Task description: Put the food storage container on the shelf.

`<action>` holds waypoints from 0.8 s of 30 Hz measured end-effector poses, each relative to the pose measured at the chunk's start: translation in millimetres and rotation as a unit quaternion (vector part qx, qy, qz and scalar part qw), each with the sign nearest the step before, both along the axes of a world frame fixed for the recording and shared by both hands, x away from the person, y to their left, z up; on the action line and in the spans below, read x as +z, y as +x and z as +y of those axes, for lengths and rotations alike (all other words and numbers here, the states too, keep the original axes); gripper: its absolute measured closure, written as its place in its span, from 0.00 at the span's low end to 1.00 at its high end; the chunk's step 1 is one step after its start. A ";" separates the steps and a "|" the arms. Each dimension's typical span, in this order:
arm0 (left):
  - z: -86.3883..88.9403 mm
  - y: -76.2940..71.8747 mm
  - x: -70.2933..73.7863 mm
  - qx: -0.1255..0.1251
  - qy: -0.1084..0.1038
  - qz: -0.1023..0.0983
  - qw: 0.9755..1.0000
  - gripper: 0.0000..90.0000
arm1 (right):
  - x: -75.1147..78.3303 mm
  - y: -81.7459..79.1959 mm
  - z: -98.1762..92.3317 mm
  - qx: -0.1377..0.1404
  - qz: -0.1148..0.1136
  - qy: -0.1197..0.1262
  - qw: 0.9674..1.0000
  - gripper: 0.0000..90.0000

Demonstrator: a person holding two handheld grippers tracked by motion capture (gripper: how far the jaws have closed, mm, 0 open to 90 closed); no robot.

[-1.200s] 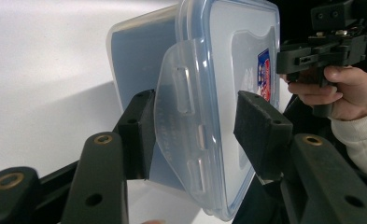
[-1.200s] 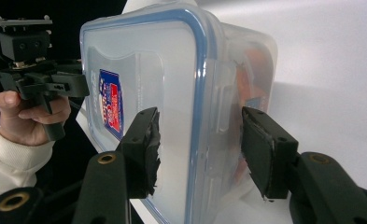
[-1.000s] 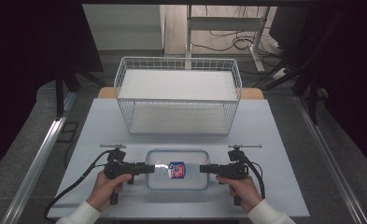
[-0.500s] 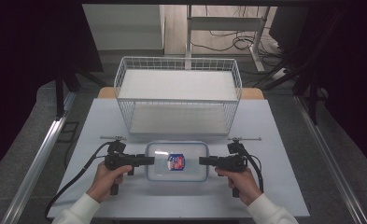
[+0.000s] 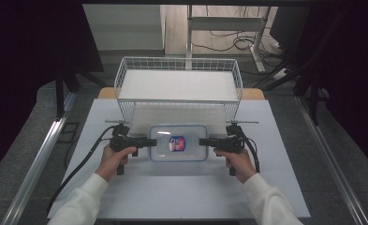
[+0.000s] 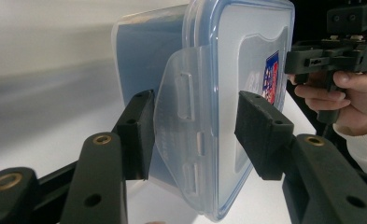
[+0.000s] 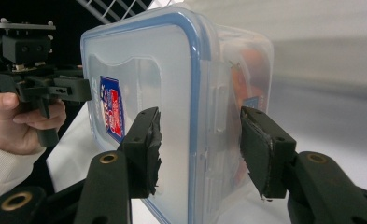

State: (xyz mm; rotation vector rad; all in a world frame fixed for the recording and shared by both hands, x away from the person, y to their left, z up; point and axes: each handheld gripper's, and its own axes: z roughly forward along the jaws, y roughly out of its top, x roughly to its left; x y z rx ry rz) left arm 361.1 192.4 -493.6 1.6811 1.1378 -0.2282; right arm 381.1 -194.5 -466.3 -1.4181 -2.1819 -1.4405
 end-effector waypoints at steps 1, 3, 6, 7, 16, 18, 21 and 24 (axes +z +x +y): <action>-0.5 5.5 -2.6 0.001 -0.001 0.000 1.000 0.54 | -1.9 6.1 0.4 -0.004 -0.001 0.001 1.000 0.54; -1.2 12.6 -6.2 0.003 0.001 0.000 1.000 0.54 | -5.4 15.1 0.5 -0.010 -0.002 0.001 1.000 0.54; -2.3 22.5 -10.4 0.005 0.000 0.004 1.000 0.54 | -12.0 25.6 0.5 -0.018 -0.001 0.004 1.000 0.54; -2.0 25.5 -11.4 0.002 0.002 0.002 1.000 0.54 | -14.1 28.5 0.4 -0.018 0.003 0.003 1.000 0.54; -0.5 37.6 -16.9 0.020 -0.011 0.006 1.000 0.54 | -20.2 40.6 1.9 -0.034 0.001 0.010 0.999 0.53; -0.5 38.4 -18.0 0.023 -0.013 0.007 1.000 0.54 | -22.4 41.7 2.3 -0.039 0.002 0.011 0.999 0.53; -0.9 38.9 -18.6 0.029 -0.016 0.007 0.999 0.54 | -23.9 41.5 3.1 -0.048 0.000 0.013 0.999 0.51; -1.9 39.7 -20.3 0.041 -0.024 0.011 0.999 0.53 | -24.3 39.1 6.3 -0.059 -0.010 0.005 0.998 0.49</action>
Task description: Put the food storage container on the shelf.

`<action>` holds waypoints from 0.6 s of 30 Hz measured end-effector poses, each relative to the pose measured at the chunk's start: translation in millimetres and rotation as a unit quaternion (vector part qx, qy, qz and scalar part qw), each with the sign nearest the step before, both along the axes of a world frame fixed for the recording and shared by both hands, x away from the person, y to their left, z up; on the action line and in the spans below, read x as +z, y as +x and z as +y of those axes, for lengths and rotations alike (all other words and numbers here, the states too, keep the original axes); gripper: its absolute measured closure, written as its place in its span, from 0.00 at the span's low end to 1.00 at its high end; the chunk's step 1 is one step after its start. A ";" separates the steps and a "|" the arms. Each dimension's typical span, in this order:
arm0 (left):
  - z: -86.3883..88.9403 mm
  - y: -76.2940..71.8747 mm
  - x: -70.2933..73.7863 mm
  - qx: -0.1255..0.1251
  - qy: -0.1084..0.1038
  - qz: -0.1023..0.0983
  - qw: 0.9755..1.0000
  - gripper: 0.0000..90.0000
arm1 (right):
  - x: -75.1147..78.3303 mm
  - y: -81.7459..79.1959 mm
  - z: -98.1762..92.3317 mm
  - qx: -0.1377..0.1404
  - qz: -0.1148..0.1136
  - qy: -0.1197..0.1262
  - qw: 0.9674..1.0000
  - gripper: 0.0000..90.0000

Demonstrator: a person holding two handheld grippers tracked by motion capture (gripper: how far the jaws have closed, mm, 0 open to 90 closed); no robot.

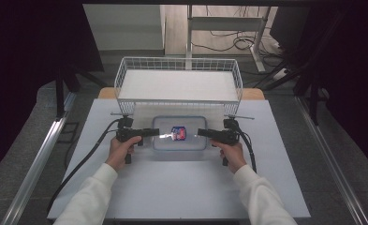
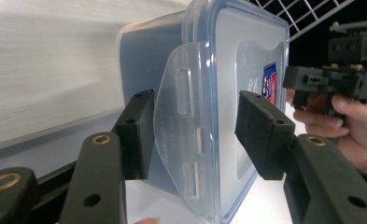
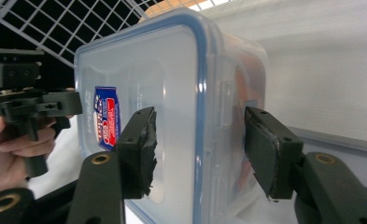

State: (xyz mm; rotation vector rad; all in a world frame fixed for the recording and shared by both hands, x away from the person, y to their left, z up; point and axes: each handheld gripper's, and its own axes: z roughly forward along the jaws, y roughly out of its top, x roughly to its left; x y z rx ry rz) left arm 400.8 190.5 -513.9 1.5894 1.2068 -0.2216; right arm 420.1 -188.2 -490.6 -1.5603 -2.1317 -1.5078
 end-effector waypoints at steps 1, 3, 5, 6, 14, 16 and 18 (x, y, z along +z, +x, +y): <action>-0.3 0.6 -0.5 0.006 -0.002 0.003 1.000 0.53 | -0.1 -0.8 1.7 -0.007 -0.002 -0.002 1.000 0.48; -0.5 1.8 -1.6 0.013 -0.007 0.008 1.000 0.53 | -0.9 -1.1 4.3 -0.020 -0.002 -0.002 1.000 0.47; 0.1 4.1 -4.1 0.019 -0.013 0.012 1.000 0.53 | -3.0 0.0 5.6 -0.034 0.001 0.005 0.999 0.47; 0.0 4.8 -4.9 0.023 -0.016 0.014 1.000 0.53 | -4.1 0.4 6.0 -0.040 0.003 0.007 0.999 0.47; -0.3 8.6 -9.0 0.035 -0.019 0.019 0.999 0.51 | -9.6 3.4 10.1 -0.070 0.010 0.023 0.997 0.45; -1.0 7.6 -8.6 0.034 -0.015 0.018 0.999 0.50 | -9.6 2.3 10.3 -0.071 0.007 0.018 0.997 0.44; -1.4 6.3 -8.5 0.032 -0.003 0.015 0.999 0.46 | -9.3 0.3 10.3 -0.077 0.007 0.016 0.997 0.42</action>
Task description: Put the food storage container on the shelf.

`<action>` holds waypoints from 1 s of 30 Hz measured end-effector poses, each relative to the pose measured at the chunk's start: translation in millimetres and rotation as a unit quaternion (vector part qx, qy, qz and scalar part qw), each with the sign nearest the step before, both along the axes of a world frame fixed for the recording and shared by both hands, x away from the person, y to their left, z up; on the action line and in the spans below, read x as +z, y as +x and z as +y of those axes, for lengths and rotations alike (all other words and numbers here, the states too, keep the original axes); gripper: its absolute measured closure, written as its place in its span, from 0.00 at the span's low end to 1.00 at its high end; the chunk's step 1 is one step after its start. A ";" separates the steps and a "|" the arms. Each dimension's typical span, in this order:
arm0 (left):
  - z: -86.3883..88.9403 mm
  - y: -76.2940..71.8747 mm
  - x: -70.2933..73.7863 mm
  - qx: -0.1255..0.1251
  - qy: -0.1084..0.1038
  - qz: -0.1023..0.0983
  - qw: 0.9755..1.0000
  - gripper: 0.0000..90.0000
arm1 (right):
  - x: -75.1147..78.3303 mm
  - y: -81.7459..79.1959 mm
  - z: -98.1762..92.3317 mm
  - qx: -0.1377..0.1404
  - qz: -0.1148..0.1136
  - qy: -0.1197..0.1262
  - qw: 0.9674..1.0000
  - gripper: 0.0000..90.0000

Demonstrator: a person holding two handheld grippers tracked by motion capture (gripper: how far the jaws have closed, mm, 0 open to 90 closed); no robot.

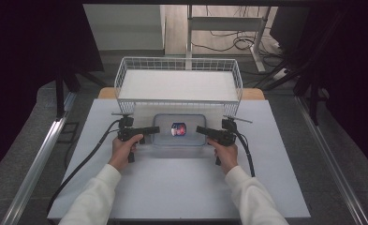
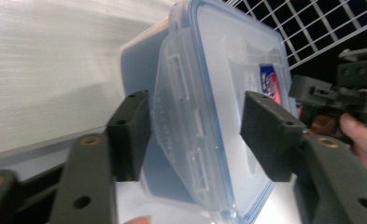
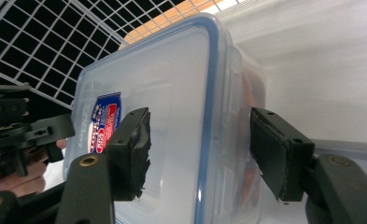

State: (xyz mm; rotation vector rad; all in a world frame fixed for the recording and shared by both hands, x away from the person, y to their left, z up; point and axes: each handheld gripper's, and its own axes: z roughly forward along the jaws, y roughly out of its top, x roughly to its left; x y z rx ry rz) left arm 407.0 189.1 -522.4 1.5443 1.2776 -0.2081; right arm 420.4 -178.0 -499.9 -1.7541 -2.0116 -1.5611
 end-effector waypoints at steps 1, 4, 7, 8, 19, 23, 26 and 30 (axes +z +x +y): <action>0.2 -0.8 0.3 -0.002 0.009 -0.004 1.000 0.43 | 0.2 -1.7 0.0 -0.003 -0.004 -0.010 1.000 0.40; 0.7 -10.4 4.5 0.011 0.032 -0.028 0.999 0.37 | 2.8 -9.9 -0.9 -0.013 -0.024 -0.034 0.999 0.36; 9.1 -23.0 10.6 0.018 0.039 -0.047 0.998 0.35 | 10.7 -25.4 -5.3 -0.026 -0.047 -0.061 0.997 0.31; 11.8 -28.0 13.2 0.015 0.047 -0.053 0.997 0.35 | 13.6 -30.1 -8.0 -0.028 -0.052 -0.067 0.996 0.31; 27.0 -93.1 30.2 -0.013 0.110 -0.098 0.989 0.36 | 27.1 -77.1 -16.9 0.048 -0.122 -0.174 0.976 0.41; 22.5 -111.6 32.6 -0.021 0.140 -0.105 0.984 0.35 | 27.8 -93.4 -9.7 0.088 -0.136 -0.200 0.966 0.44; 14.9 -128.6 32.4 -0.038 0.158 -0.115 0.980 0.35 | 28.2 -103.9 -5.0 0.111 -0.151 -0.224 0.956 0.47; 7.8 -145.2 30.9 -0.061 0.165 -0.116 0.978 0.35 | 24.0 -111.0 1.3 0.144 -0.150 -0.232 0.950 0.58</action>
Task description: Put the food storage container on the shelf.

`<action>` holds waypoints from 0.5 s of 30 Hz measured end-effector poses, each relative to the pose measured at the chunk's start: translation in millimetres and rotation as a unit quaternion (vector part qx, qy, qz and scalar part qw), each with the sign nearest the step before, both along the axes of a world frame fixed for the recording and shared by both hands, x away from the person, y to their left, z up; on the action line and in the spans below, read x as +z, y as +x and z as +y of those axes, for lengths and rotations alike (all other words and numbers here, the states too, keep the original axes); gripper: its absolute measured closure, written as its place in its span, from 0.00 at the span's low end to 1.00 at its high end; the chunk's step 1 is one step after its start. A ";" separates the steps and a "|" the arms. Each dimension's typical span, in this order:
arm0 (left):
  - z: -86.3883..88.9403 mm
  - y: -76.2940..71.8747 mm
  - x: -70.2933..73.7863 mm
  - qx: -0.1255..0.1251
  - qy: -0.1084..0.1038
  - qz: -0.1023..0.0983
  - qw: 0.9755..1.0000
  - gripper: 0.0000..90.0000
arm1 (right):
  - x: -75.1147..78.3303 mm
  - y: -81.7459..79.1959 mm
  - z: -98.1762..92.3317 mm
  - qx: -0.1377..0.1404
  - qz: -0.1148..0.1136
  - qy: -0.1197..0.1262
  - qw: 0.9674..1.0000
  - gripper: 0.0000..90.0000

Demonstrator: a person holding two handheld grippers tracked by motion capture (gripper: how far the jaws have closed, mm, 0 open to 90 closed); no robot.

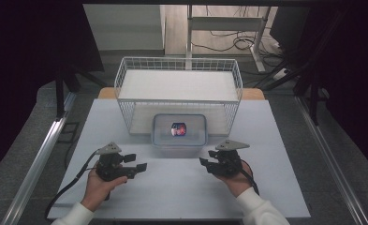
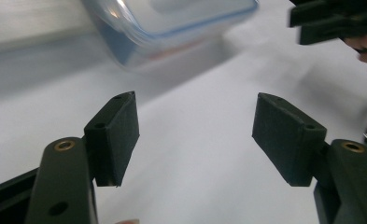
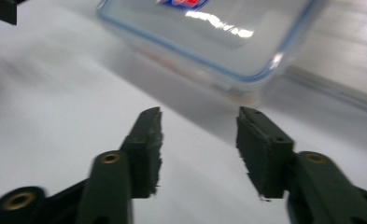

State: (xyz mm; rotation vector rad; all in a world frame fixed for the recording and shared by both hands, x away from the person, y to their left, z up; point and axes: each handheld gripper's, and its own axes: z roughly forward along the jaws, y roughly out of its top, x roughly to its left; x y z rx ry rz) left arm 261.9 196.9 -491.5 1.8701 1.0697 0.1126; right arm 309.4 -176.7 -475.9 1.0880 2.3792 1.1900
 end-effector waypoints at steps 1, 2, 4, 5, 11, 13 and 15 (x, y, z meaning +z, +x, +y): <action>-1.4 -3.5 -0.3 -0.005 0.002 0.000 1.000 0.35 | -2.3 -0.6 3.4 0.006 0.003 -0.003 1.000 0.62; -2.4 -6.7 -0.5 -0.009 0.003 0.000 1.000 0.35 | -3.9 -0.8 6.0 0.010 0.008 -0.006 1.000 0.65; -3.6 -12.8 -0.3 -0.012 0.004 0.000 1.000 0.35 | -6.7 -1.2 9.5 0.015 0.014 -0.011 1.000 0.72; -3.7 -14.8 0.0 -0.014 0.005 -0.002 1.000 0.35 | -8.4 -1.8 11.0 0.020 0.019 -0.016 0.999 0.75; -4.2 -20.0 -1.3 -0.016 0.027 -0.009 0.999 0.34 | -15.8 2.4 19.5 0.039 0.026 -0.033 0.998 0.91; -5.4 -19.1 -2.6 -0.016 0.026 -0.005 1.000 0.34 | -17.4 5.0 26.5 0.046 0.019 -0.044 0.998 0.93; -6.6 -18.8 -3.6 -0.018 0.023 -0.002 1.000 0.34 | -18.7 7.5 34.5 0.051 0.011 -0.051 0.997 0.95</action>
